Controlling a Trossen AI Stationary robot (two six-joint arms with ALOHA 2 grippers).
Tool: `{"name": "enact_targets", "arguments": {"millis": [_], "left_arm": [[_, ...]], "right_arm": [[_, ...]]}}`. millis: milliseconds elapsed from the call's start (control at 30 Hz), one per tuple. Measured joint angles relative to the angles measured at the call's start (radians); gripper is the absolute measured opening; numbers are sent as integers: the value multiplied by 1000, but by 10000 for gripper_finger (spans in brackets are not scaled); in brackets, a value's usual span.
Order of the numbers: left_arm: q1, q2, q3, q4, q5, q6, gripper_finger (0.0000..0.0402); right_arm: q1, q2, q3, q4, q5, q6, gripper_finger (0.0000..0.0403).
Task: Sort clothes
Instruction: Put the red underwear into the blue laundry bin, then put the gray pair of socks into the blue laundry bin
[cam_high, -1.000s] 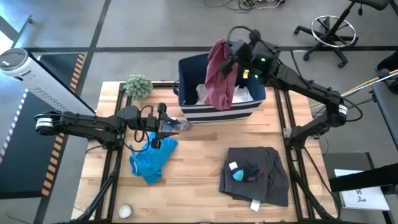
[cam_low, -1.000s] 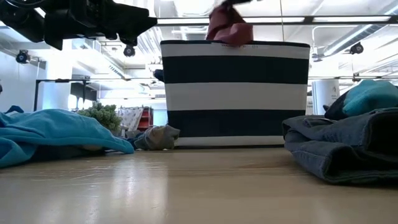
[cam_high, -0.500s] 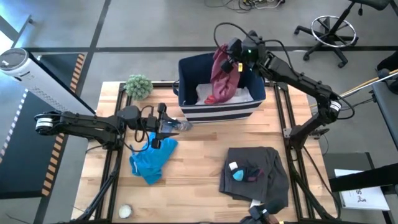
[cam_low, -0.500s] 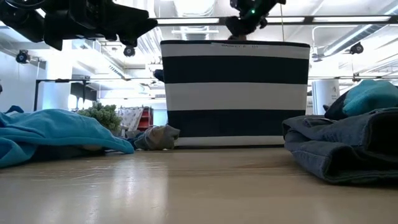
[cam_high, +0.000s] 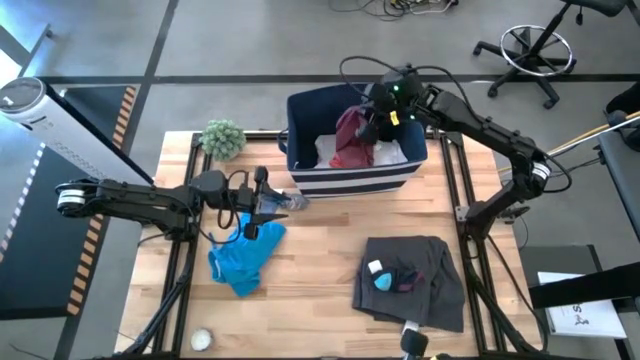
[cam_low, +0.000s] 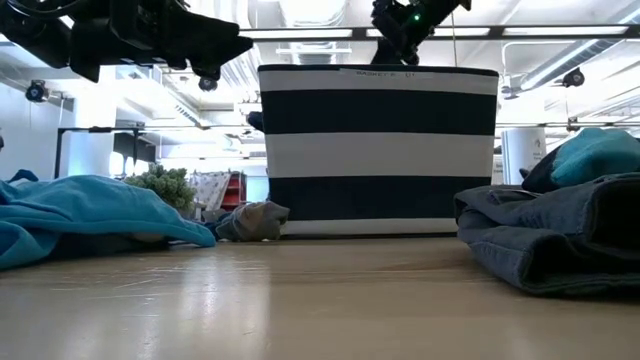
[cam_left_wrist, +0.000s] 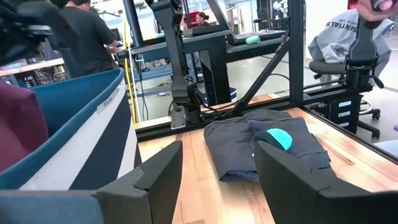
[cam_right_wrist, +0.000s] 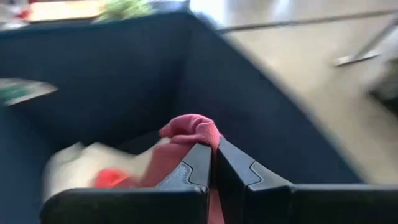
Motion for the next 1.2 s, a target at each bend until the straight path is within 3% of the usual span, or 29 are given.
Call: {"name": "enact_targets", "arguments": {"millis": [167, 500, 600, 700, 833, 967, 1033, 1200], "left_arm": [[0, 0, 0, -3, 0, -8, 187], [0, 0, 0, -69, -41, -60, 218], [0, 0, 0, -134, -79, -64, 222], [0, 0, 0, -199, -100, -64, 219], [-6, 0, 0, -304, -121, -64, 213], [-32, 0, 0, -409, -241, -72, 216], [-51, 0, 0, -449, -313, -73, 222], [-95, 3, 0, -476, -419, -66, 237]], "right_arm": [[3, 1, 0, -25, -24, 26, 26], [16, -1, 0, -28, -30, 46, 208], [33, -13, 0, -35, -29, 10, 232], [70, -38, 0, -60, -9, -48, 206], [146, -82, 0, -94, 77, -62, 108], [230, -139, 0, -113, 103, -48, 16], [275, -169, 0, -130, 104, -36, 8], [376, -254, -38, -164, 102, 51, 48]]}}
